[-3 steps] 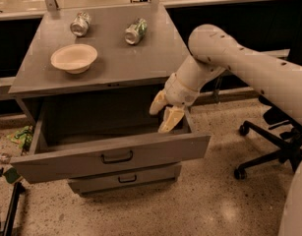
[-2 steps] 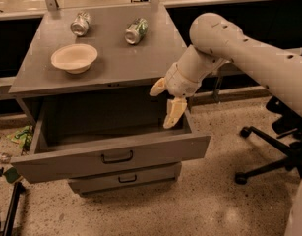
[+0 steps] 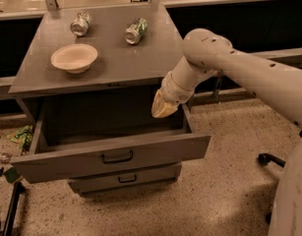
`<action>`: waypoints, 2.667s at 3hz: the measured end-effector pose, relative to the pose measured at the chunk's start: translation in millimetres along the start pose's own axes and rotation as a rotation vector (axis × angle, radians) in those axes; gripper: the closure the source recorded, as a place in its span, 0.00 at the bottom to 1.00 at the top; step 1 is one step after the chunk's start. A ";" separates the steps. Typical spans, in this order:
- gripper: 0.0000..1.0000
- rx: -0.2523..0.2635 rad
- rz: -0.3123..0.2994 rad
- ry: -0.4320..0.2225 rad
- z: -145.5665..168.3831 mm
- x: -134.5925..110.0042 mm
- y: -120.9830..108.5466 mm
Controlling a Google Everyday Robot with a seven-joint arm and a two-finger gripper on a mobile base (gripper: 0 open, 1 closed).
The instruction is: Open top drawer
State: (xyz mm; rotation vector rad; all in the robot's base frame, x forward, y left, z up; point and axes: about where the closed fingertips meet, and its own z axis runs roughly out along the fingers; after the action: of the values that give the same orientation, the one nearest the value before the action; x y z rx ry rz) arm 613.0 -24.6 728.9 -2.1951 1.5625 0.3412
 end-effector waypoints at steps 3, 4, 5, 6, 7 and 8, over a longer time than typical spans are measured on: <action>1.00 -0.186 0.110 -0.023 64.2 16.9 56.8; 1.00 -0.214 0.124 -0.032 65.8 16.7 70.0; 1.00 -0.302 0.165 -0.068 56.0 13.5 114.6; 1.00 -0.326 0.175 -0.076 53.9 13.8 124.1; 1.00 -0.275 0.173 -0.094 54.4 11.2 95.1; 1.00 -0.084 0.136 -0.102 34.8 1.4 55.9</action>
Offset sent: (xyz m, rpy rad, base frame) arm -0.0281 0.0063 -0.0821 -0.0339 0.1946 -0.0154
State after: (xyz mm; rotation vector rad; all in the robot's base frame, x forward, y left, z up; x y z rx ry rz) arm 562.5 -24.8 686.7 -2.1021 1.6732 0.5610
